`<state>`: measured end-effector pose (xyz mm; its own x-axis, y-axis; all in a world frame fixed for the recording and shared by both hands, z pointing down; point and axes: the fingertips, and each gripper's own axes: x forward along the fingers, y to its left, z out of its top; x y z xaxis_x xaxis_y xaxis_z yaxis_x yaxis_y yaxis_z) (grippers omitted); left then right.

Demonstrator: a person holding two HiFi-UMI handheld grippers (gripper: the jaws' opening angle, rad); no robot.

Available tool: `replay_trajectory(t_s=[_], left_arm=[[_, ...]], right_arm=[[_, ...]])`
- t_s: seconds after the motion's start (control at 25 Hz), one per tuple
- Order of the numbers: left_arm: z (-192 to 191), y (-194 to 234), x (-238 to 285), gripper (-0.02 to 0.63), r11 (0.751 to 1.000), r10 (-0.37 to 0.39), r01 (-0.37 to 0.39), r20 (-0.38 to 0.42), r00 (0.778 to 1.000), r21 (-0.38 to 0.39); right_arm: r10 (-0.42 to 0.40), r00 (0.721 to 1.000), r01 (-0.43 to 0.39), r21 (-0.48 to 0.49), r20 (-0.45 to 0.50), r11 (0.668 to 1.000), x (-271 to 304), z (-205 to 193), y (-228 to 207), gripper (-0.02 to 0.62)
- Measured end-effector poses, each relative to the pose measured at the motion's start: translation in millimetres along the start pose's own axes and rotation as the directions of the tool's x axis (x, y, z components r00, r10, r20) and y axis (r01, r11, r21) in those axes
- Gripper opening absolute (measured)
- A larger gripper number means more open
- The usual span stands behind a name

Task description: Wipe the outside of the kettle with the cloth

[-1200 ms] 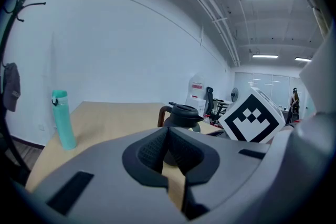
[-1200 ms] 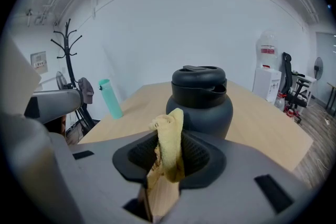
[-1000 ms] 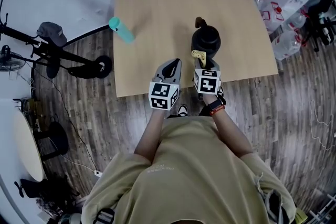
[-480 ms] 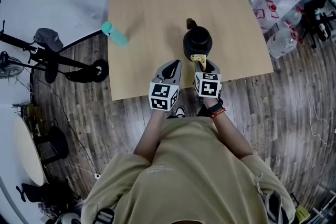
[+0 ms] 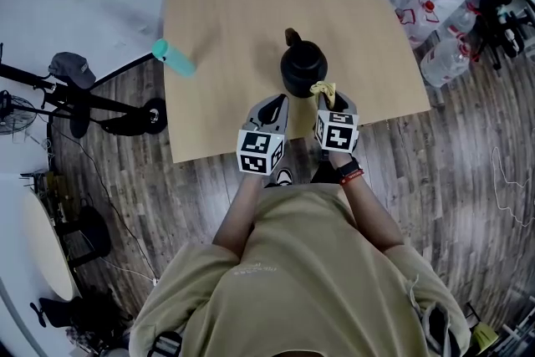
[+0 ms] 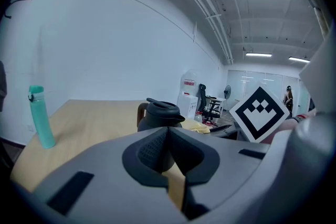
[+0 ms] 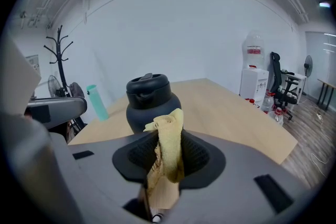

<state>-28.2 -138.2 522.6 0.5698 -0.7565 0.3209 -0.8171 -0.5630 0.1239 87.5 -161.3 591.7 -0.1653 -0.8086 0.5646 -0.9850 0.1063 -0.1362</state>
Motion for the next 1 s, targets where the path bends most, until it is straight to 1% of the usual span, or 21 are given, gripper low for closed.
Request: replay_trajectory(t_s=[0.2, 0.4, 0.84, 1.0], left_arm=[[2.1, -11.1, 16.0, 0.025, 1.0, -0.008, 0.008, -0.007, 1.0, 0.004], [0.4, -15.6, 31.4, 0.025, 1.0, -0.002, 0.002, -0.014, 1.0, 0.0], [-3.9, -9.5, 58.5, 0.025, 0.997, 0.064, -0.065, -0.033, 0.997, -0.038], [-2.0, -8.0, 63.8, 0.025, 0.995, 0.087, -0.088, -0.029, 0.996, -0.043]], right_arm=[[-0.011, 1.0, 0.011, 0.009, 0.0, 1.0, 6.9, 6.0, -24.4, 0.124], [0.004, 1.0, -0.004, 0.003, -0.004, 1.0, 17.4, 11.1, -36.0, 0.124], [0.046, 0.999, -0.047, -0.007, -0.021, 0.999, 46.6, 24.1, -62.7, 0.123], [0.056, 0.998, -0.057, -0.012, -0.024, 0.998, 57.9, 30.7, -70.8, 0.123]])
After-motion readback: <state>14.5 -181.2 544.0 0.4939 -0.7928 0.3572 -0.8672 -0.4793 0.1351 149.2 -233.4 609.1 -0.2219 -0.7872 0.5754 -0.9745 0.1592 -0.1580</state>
